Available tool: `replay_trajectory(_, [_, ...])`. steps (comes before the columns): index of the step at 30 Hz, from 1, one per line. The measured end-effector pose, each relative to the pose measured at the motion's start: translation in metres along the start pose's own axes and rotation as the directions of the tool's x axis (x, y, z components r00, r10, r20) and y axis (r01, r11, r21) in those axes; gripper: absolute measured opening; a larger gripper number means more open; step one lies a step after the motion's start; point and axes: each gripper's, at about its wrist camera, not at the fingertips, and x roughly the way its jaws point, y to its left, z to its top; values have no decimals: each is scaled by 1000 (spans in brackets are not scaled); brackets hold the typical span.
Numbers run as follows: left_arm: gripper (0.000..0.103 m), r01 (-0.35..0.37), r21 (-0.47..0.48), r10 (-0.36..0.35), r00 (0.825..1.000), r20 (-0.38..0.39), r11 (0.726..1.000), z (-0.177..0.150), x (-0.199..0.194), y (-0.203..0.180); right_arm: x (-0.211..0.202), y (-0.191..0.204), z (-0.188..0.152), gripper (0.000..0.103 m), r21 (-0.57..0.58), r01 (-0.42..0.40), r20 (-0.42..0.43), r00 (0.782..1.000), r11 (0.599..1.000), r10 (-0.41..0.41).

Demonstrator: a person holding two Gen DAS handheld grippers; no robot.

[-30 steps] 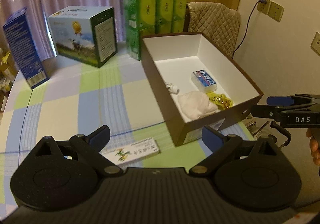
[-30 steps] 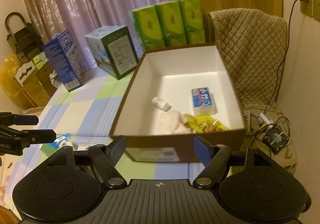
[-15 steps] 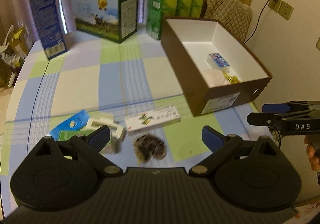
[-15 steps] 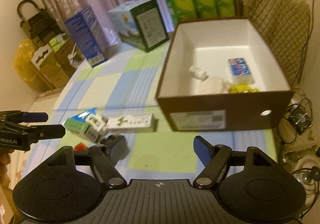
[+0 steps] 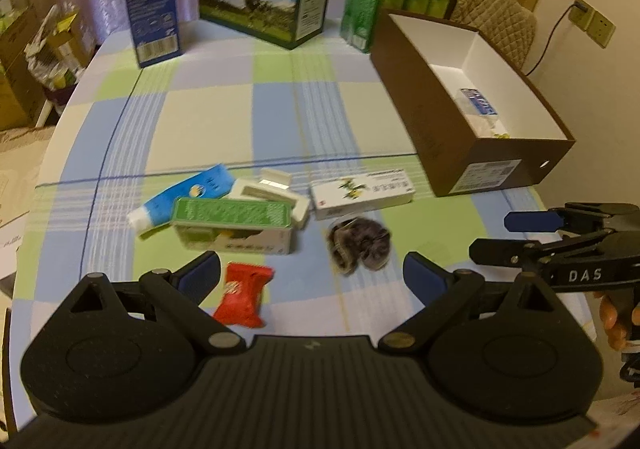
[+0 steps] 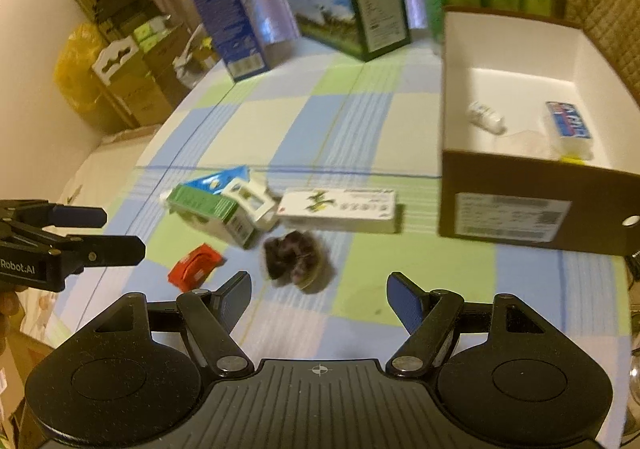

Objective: Organize objects
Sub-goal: 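Withdraw both tools from the box toward the loose items on the table, then grasp the brown scrunchie with the right tool and lift it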

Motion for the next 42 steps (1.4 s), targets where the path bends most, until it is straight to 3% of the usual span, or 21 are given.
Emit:
replay_trajectory(21, [95, -70, -75, 65, 996, -67, 995, -24, 20, 69, 78, 42, -3, 72, -64, 58, -45, 997, 996, -61])
replay_trajectory(42, [95, -117, -90, 106, 987, -117, 989, -27, 59, 88, 135, 40, 6, 72, -110, 120, -73, 989, 987, -129])
